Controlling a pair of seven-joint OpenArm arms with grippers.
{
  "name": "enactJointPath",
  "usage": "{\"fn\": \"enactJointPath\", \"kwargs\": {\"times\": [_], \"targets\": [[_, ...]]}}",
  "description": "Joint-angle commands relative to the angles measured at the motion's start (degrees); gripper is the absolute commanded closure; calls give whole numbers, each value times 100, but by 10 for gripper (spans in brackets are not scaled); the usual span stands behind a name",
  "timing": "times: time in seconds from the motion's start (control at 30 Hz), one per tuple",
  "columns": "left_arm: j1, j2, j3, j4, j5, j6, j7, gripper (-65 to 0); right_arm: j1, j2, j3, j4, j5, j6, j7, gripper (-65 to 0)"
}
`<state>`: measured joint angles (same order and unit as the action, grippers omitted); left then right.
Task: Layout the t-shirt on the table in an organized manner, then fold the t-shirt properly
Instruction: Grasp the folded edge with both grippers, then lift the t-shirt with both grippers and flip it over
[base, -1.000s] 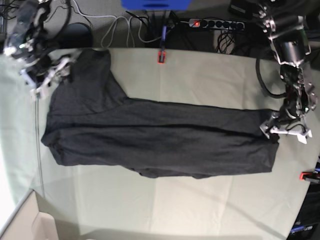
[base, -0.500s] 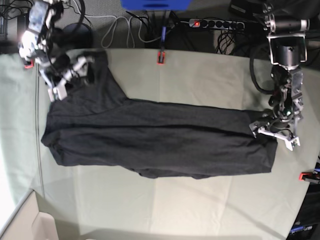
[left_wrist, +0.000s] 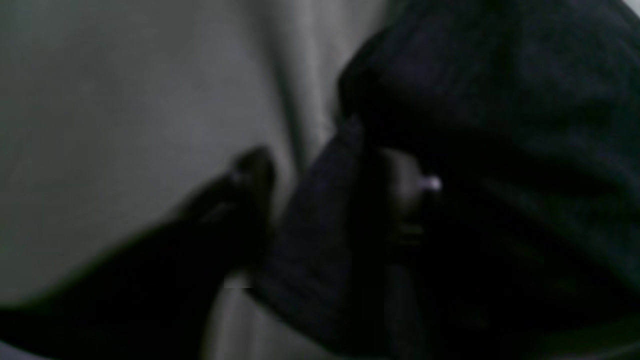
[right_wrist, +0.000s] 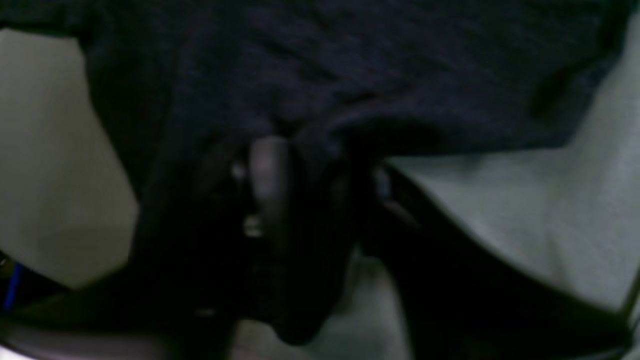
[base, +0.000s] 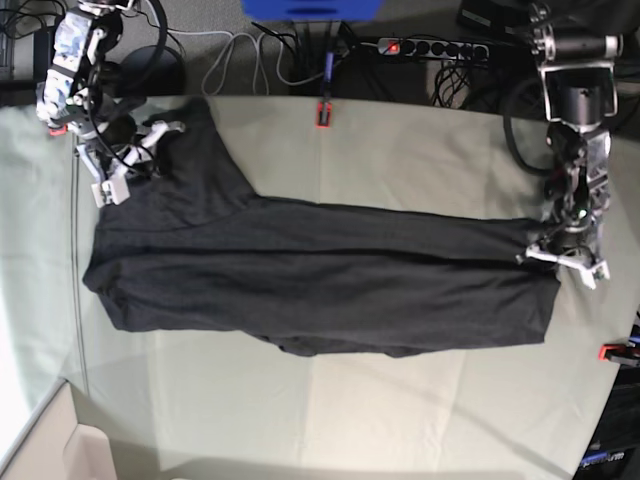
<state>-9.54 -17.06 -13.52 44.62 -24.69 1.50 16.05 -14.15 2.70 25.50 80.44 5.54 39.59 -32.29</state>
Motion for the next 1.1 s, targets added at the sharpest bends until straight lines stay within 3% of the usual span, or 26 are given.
{"fn": "enactJointPath", "kwargs": {"times": [0.0,0.1,0.27,0.6,0.87,1.07], "targets": [[229,207,73,-159,-270,-189,1256,-121,-57,-19,-13,-22,-163,41,-362,-85],[238,198,73,-159,-270,-189,1265,0,-75,16,13,-22,-172,41,-371,0],[264,189,64,360,-270,-189,1933,0,-198,156,31,180,-172,41,-379,0],[1213,242,-683,3551,-270,-180,3137,0,-558,139,31,1463,-145,41,-379,0],[1380,216,-1264,3868,-270,-180,3269,0,-813,7,461,2334,-145,41,-344,0],[1187,198,-1536,4035,-270,-180,3261,0,-365,42,971,2632,-189,41,-379,0]]}}
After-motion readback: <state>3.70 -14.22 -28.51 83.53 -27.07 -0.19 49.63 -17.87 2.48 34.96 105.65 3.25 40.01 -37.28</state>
